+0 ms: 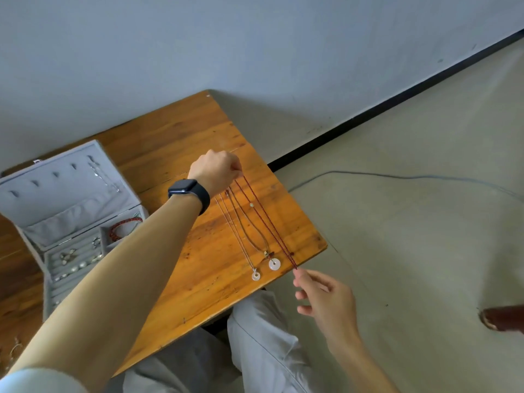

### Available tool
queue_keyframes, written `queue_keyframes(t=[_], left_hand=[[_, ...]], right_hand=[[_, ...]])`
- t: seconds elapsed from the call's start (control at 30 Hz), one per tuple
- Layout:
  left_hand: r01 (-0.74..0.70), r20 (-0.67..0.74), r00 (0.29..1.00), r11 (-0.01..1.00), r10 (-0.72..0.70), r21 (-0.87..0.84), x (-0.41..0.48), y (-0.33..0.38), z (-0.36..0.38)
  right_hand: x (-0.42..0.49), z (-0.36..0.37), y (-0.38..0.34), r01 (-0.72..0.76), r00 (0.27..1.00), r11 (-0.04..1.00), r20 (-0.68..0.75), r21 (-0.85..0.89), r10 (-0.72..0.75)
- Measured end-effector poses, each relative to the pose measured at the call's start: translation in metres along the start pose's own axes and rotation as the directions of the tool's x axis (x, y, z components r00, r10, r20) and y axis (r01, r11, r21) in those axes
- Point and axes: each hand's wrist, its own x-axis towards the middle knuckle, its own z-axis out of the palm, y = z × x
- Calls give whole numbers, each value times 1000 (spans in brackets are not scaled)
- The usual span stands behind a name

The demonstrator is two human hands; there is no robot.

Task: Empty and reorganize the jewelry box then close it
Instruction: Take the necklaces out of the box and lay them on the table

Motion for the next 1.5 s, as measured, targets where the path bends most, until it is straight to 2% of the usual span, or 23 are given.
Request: queue_keyframes(t=[0.23, 0.53, 0.77, 1.0, 1.1, 1.17, 1.23, 1.3, 1.37, 1.43, 1.5], left_hand=[[-22, 10, 1000, 997, 21, 79, 29, -4, 26], [-19, 3, 1000, 997, 20, -75, 44, -24, 28], [6, 77, 997, 990, 5, -138, 44, -24, 28], [-29, 101, 994, 1000, 29, -8, 28, -14, 17], [-35, 69, 997, 998, 32, 53, 8, -12, 13], [-36, 10, 999, 997, 36, 61, -12, -10, 11], [-32, -52, 998, 999, 33, 34, -38, -8, 10], [-23, -93, 995, 1000, 23, 3, -67, -7, 11], [-11, -104, 995, 1000, 9, -17, -96, -8, 14], [8, -108, 994, 999, -11, -31, -121, -11, 18], [34, -119, 992, 999, -38, -35, -142, -17, 22]], right_hand=[[15, 12, -3, -21, 999, 999, -37, -39, 20], [26, 23, 3, -38, 998, 999, -41, -6, 38], [26, 24, 8, -23, 999, 1000, -37, 10, 24], [20, 14, 6, 22, 1000, 999, 9, -46, -21], [15, -3, 2, 136, 991, 976, 39, -171, -131], [13, -14, -5, 339, 940, 873, 90, -351, -329], [13, -19, -18, 536, 831, 697, 153, -476, -535], [15, -16, -34, 673, 697, 503, 238, -542, -676], [20, -6, -50, 743, 588, 317, 348, -589, -730], [26, 8, -64, 762, 519, 160, 443, -628, -730], [30, 25, -75, 776, 471, 53, 521, -629, -712]])
